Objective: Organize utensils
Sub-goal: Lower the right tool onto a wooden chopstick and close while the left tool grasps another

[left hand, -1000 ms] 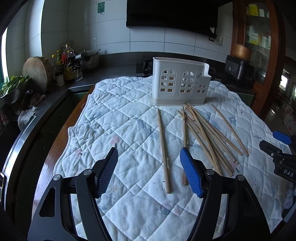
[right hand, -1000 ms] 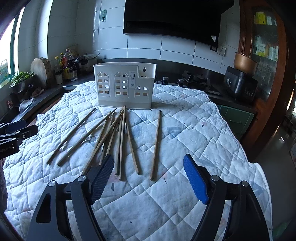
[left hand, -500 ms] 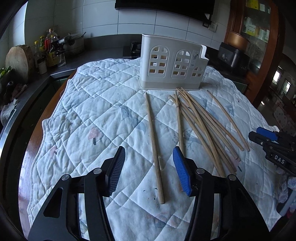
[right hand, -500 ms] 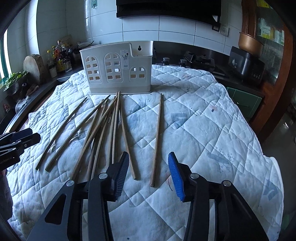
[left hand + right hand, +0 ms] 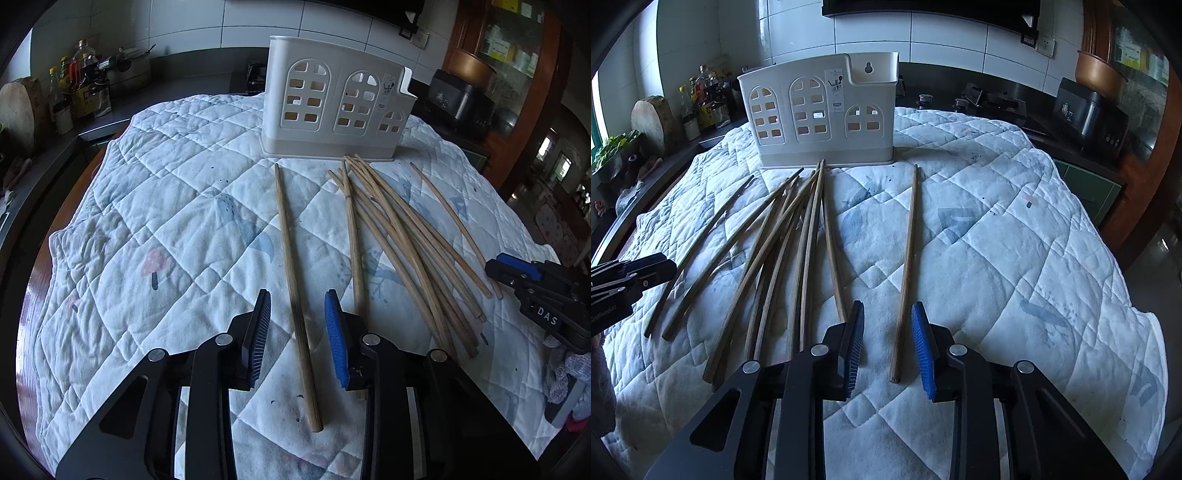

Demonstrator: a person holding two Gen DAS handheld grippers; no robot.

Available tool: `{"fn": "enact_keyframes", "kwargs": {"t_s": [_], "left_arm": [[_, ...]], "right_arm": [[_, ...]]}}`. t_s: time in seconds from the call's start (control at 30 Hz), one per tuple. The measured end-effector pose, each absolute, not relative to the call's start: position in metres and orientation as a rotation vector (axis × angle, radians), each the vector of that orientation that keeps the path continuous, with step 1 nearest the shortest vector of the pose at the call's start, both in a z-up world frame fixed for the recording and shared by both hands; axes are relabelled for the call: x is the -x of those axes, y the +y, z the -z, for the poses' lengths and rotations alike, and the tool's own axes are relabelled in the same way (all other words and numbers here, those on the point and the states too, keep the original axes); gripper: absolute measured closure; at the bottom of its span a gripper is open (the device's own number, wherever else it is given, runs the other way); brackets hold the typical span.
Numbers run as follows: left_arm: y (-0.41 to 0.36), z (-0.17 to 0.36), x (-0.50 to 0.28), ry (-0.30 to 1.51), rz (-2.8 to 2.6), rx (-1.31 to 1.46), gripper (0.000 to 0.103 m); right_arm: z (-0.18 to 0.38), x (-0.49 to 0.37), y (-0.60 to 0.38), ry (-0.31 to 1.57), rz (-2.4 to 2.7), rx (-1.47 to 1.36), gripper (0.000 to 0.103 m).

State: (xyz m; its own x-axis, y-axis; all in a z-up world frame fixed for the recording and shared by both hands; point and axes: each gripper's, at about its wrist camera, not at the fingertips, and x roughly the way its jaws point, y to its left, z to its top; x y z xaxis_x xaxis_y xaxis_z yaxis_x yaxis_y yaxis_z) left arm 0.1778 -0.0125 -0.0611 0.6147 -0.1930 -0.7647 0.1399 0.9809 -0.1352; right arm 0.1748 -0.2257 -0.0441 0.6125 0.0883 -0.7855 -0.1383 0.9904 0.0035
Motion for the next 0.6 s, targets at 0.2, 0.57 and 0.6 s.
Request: {"fn": "enact_keyframes", "kwargs": {"t_s": [0.2, 0.57, 0.6], "left_arm": [[-0.013, 0.068, -0.189, 0.918, 0.195, 0.071, 0.082], [-0.016, 0.075, -0.194, 0.939, 0.164, 0.075, 0.082], [-0.015, 0.076, -0.193, 0.938, 0.163, 0.080, 0.082]], "right_arm": [[0.049, -0.179, -0.226, 0.918, -0.133, 0.057, 0.081], [0.058, -0.186, -0.232, 0.946, -0.134, 0.037, 0.086], [0.058, -0.186, -0.232, 0.948, -0.133, 0.035, 0.087]]}}
